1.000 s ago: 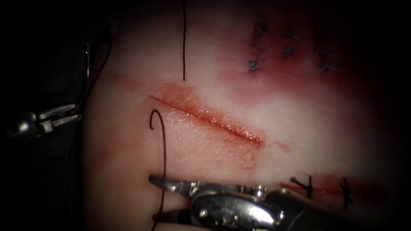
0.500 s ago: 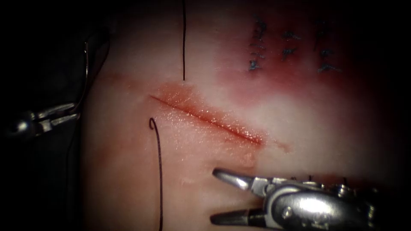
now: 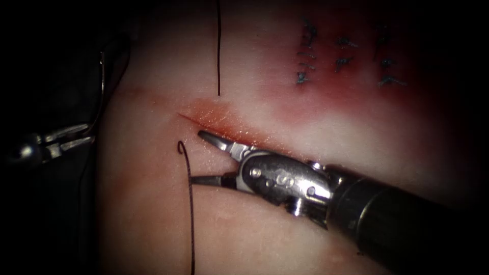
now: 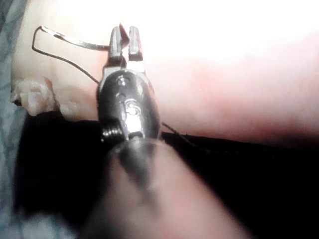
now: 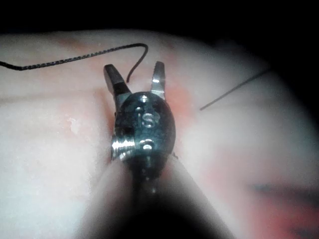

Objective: Wound Closure
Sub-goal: Use the right grasper to pull the suture through the skin, then adjust the suture tail.

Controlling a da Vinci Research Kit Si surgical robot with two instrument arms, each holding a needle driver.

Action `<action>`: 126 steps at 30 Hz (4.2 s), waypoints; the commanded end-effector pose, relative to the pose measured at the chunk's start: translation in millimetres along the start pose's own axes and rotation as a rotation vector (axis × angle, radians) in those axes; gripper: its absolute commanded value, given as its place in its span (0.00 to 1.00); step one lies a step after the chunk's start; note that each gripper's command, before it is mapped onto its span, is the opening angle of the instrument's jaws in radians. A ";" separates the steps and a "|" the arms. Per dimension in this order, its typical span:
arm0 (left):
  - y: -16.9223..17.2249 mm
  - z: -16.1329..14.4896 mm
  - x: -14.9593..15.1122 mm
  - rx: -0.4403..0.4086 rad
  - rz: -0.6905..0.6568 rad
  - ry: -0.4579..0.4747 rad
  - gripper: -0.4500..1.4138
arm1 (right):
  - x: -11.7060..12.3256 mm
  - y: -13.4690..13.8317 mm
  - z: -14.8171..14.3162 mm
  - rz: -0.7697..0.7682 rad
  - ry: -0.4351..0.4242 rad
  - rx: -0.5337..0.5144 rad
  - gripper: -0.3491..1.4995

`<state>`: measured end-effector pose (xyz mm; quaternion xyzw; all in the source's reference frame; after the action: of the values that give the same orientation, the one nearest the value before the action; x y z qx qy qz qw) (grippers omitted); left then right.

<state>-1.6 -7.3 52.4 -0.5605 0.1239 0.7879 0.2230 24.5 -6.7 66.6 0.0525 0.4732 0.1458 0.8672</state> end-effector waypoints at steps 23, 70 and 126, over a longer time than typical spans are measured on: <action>-0.2 0.7 -0.3 0.000 0.001 0.002 0.05 | -1.3 1.3 5.7 -0.030 0.066 0.062 0.00; -0.2 0.7 -0.2 -0.001 -0.005 0.003 0.05 | 3.0 -15.3 3.0 -0.252 0.117 0.225 0.00; 0.3 1.4 -0.1 -0.009 -0.003 -0.003 0.05 | 1.4 6.8 -9.9 0.110 -0.021 -0.239 0.79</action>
<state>-2.5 -7.5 52.4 -0.5601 0.1184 0.7890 0.2228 15.0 -1.0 61.2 -0.0224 0.4378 0.2520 0.8627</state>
